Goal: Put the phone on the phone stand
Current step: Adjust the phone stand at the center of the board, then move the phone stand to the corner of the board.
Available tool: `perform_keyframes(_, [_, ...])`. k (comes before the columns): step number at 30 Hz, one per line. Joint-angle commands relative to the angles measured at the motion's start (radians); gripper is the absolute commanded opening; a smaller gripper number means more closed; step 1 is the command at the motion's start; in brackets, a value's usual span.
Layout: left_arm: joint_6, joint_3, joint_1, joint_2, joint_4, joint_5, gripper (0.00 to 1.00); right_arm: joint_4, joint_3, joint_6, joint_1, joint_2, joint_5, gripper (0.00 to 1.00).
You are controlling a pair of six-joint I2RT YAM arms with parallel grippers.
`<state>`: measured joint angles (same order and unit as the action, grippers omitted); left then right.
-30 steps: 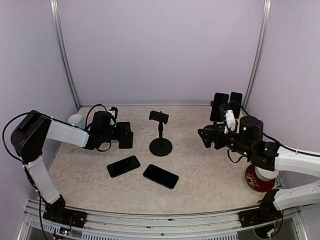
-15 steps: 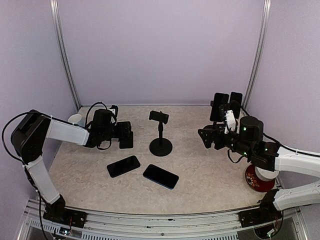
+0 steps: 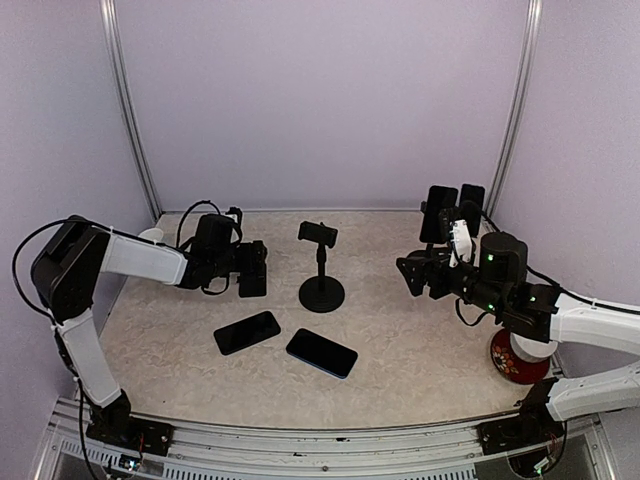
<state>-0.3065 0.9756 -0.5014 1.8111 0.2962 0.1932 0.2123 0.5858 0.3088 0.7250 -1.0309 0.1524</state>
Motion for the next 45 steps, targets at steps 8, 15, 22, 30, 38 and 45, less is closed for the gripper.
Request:
perform_keyframes(8, [0.032,0.064,-0.011,0.057,-0.047,0.051,0.88,0.018,-0.021,0.000,-0.012,0.012,-0.005,1.00])
perform_keyframes(15, [0.056,0.081,-0.003,0.055,-0.055,0.054,0.72,0.019,-0.028,0.000,-0.015,0.018,-0.009,1.00])
perform_keyframes(22, [0.061,0.078,0.011,0.054,-0.062,0.035,0.57,0.021,-0.043,0.002,-0.019,0.037,-0.004,1.00])
perform_keyframes(30, [0.089,0.089,0.046,0.018,-0.065,0.017,0.55,0.021,-0.047,0.002,-0.023,0.039,-0.007,1.00])
perform_keyframes(38, [0.154,0.137,0.178,-0.015,-0.038,-0.198,0.56,0.027,-0.049,0.005,-0.025,0.030,-0.010,1.00])
perform_keyframes(45, [0.246,0.253,0.239,0.000,-0.099,-0.241,0.56,0.028,-0.052,0.002,-0.026,0.037,-0.009,1.00])
